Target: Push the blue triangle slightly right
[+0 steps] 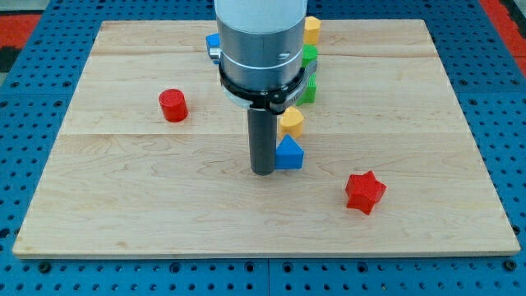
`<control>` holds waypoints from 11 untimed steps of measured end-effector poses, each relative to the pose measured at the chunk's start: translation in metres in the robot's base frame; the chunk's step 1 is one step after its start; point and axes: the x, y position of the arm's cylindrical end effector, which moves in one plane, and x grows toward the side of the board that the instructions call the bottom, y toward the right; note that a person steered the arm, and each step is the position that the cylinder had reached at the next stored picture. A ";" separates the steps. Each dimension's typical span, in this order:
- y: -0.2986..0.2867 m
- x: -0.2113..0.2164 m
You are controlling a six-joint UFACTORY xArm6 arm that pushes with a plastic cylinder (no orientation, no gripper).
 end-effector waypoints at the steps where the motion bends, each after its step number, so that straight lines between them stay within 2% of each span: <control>1: 0.009 -0.005; 2: -0.034 -0.011; 3: -0.024 -0.023; 6: 0.067 -0.023; 8: 0.091 -0.044; 11: 0.117 -0.024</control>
